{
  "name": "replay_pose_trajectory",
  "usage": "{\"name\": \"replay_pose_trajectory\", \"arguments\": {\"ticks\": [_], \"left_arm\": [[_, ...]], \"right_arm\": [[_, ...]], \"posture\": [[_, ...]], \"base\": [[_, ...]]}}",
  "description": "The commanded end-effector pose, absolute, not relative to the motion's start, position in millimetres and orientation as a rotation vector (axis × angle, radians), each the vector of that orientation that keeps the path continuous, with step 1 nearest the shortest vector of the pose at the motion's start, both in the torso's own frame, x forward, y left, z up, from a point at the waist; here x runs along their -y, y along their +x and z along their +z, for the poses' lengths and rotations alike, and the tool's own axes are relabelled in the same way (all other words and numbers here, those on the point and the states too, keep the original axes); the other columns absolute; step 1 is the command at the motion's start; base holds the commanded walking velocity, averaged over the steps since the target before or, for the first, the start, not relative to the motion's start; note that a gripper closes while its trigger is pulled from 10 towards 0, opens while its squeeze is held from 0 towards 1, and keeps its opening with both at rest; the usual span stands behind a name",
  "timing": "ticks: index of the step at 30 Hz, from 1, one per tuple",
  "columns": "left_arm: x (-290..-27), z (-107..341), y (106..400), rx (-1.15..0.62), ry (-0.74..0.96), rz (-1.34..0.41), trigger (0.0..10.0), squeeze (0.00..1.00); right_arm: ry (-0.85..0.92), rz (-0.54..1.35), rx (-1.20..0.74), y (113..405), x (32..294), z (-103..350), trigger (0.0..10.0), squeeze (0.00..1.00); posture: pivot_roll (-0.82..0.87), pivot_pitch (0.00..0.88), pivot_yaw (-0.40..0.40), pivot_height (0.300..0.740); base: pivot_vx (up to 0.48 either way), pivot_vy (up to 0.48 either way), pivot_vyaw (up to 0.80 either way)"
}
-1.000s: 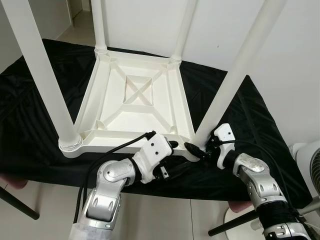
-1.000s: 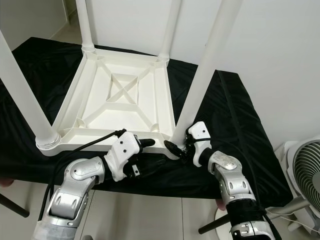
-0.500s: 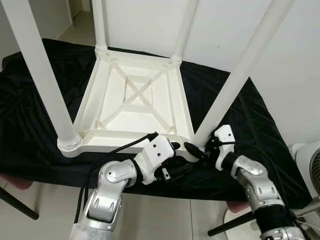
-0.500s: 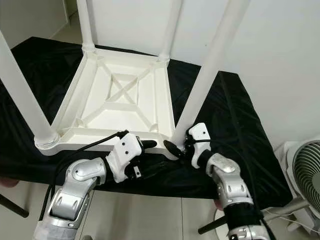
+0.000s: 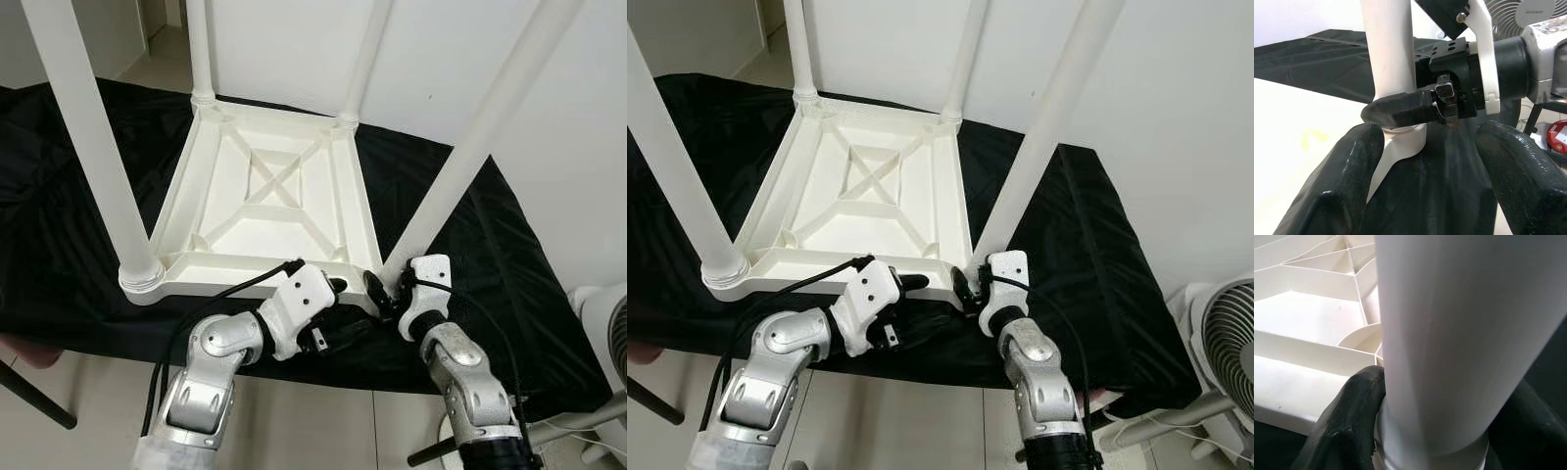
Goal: Building children table
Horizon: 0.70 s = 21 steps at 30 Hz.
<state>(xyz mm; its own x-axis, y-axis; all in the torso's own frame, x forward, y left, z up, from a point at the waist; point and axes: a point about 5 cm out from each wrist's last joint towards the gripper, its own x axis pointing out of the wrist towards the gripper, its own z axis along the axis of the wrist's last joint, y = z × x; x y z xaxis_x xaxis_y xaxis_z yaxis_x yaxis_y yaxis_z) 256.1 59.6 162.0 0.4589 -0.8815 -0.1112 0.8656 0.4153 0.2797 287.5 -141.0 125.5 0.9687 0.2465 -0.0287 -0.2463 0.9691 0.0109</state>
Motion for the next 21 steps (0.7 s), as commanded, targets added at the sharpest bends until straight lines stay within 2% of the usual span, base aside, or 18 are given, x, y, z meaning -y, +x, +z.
{"name": "replay_pose_trajectory", "arguments": {"ticks": [1,3,5,8,9,16,17,21], "left_arm": [[-61.8,163.0,262.6,0.079,0.3,-0.958,10.0,0.0],[-61.8,163.0,262.6,0.079,0.3,-0.958,10.0,0.0],[-62.0,163.4,263.3,0.081,0.3,-0.953,10.0,0.0],[-62.2,163.7,263.5,0.082,0.299,-0.951,10.0,0.0],[-62.4,164.0,263.7,0.083,0.298,-0.95,10.0,0.0],[-61.6,165.2,265.4,0.089,0.293,-0.952,10.0,0.0],[-61.5,165.6,265.7,0.09,0.294,-0.952,10.0,0.0],[-61.5,166.2,265.7,0.092,0.297,-0.952,10.0,0.0]], "right_arm": [[-0.019,0.127,-0.045,280.4,136.5,122.1,10.0,0.0],[-0.019,0.127,-0.045,280.4,136.5,122.1,10.0,0.0],[0.008,0.023,-0.031,274.7,128.4,123.4,10.0,0.0],[0.038,0.014,-0.034,272.6,123.3,123.2,10.0,0.0],[0.067,0.034,-0.023,272.1,120.0,125.1,10.0,1.0],[0.112,0.102,0.017,275.3,124.8,134.8,10.0,1.0],[0.097,0.141,0.016,277.0,127.9,135.7,10.0,0.0],[0.063,0.205,0.015,279.1,132.2,136.9,10.0,0.0]], "posture": [[-0.03,0.04,-0.135,0.74],[-0.03,0.04,-0.135,0.74],[-0.03,0.04,-0.135,0.74],[-0.03,0.038,-0.134,0.74],[-0.03,0.039,-0.129,0.74],[-0.03,0.036,-0.126,0.74],[-0.03,0.036,-0.126,0.74],[-0.03,0.038,-0.125,0.74]], "base": [[0.0,0.0,0.0],[0.0,0.0,0.0],[0.0,0.0,0.0],[0.0,0.0,0.0],[0.0,0.0,0.0],[0.0,0.0,0.0],[0.0,0.0,0.0],[0.0,0.0,0.0]]}}
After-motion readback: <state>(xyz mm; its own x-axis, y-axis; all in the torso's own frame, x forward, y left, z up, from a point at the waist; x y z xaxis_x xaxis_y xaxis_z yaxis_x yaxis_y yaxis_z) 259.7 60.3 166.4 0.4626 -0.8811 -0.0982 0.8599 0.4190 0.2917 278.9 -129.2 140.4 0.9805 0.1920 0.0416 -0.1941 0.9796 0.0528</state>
